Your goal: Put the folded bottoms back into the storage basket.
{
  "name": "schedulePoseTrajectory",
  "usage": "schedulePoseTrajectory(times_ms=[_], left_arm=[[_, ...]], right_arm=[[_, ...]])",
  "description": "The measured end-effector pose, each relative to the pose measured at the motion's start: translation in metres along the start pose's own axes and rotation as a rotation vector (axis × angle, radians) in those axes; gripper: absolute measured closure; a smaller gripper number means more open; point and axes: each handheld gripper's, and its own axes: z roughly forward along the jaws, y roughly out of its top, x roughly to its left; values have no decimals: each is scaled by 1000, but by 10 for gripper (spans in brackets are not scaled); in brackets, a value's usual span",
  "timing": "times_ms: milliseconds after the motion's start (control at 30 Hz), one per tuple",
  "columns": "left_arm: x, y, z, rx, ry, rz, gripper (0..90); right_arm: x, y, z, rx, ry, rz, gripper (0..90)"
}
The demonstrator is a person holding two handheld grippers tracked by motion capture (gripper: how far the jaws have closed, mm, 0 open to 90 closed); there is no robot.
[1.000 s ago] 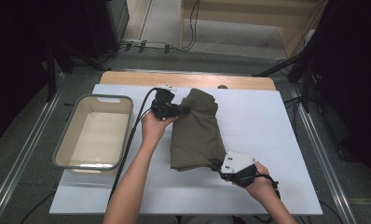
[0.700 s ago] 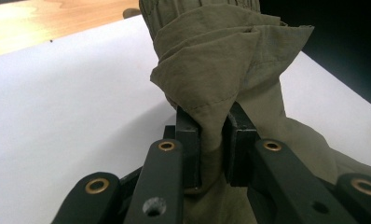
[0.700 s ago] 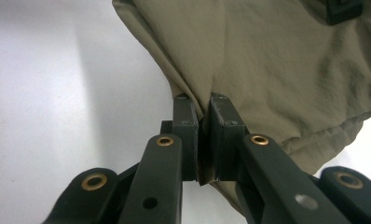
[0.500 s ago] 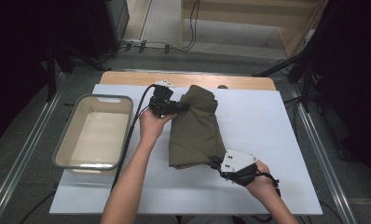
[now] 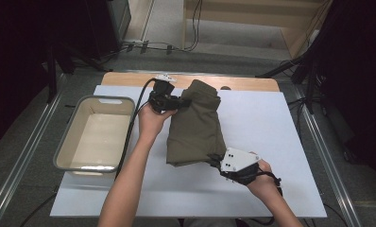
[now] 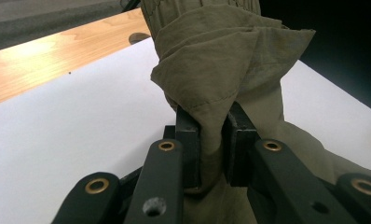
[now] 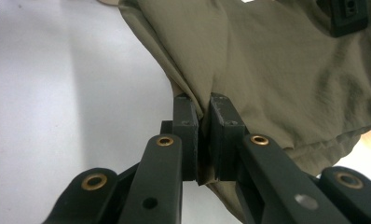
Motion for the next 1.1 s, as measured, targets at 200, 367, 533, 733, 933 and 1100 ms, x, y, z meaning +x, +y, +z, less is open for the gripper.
schedulePoseTrajectory(times_ms=[200,367,533,733,933,1100], left_arm=[[2,0,-3,2,0,-4,786],[3,0,-6,-2,-2,-8,786],[5,-1,-9,5,2,-10,786],[6,-2,-13,0,5,-5,786],[9,-3,-19,-8,8,-8,786],[11,-5,-26,-10,14,-9,786]], right_arm=[[0,3,0,-5,2,-1,802],[1,5,1,-10,-5,-3,802],[1,7,1,-15,-5,0,802],[2,9,3,-18,1,-4,802],[4,13,6,-22,3,-7,802],[5,17,9,-30,12,-5,801]])
